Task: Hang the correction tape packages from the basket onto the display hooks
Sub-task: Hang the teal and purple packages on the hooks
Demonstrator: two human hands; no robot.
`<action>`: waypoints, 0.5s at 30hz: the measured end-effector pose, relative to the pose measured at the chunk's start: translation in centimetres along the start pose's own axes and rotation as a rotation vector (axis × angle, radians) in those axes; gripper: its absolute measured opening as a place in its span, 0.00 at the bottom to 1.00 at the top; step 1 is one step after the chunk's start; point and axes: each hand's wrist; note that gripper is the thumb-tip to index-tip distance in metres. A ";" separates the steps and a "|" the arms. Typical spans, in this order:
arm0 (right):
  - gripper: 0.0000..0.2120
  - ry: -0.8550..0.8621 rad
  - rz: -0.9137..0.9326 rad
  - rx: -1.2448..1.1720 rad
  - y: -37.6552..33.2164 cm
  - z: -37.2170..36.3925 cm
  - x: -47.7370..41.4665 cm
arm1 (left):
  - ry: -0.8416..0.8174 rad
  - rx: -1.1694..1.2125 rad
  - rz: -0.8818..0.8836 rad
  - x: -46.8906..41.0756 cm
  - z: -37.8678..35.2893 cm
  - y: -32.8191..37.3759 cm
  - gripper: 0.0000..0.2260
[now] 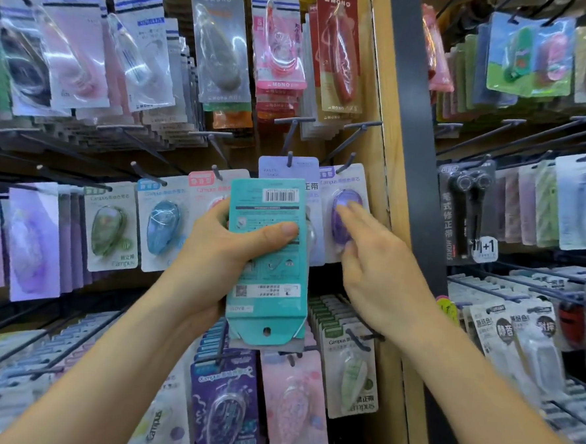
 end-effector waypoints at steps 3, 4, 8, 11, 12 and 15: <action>0.21 0.070 -0.123 -0.610 -1.9 1.2 2.4 | -0.006 0.075 -0.022 0.3 -0.5 -0.1 0.16; 0.25 -0.019 -0.182 -0.855 -2.7 1.7 3.1 | -0.010 0.097 -0.030 0.4 -0.8 -0.2 0.18; 0.40 -0.333 -0.260 -1.317 -4.2 2.6 4.5 | 0.020 0.142 -0.079 0.5 -2.2 -0.8 0.22; 0.44 -0.289 -0.210 -1.296 -4.0 2.4 4.7 | 0.078 0.125 -0.100 0.5 -2.8 -1.2 0.19; 0.43 -0.280 -0.198 -1.283 -3.9 2.4 4.8 | 0.099 0.101 -0.095 0.4 -2.9 -1.2 0.17; 0.40 -0.248 -0.170 -1.234 -3.5 2.1 5.2 | 0.160 0.031 -0.100 0.4 -3.1 -1.2 0.13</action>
Point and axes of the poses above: each hand's wrist, its own x-axis away from the middle knuckle, its own z-axis out of the back of the hand, y = z × x, and after that the axes turned 4 degrees about -y, right-handed
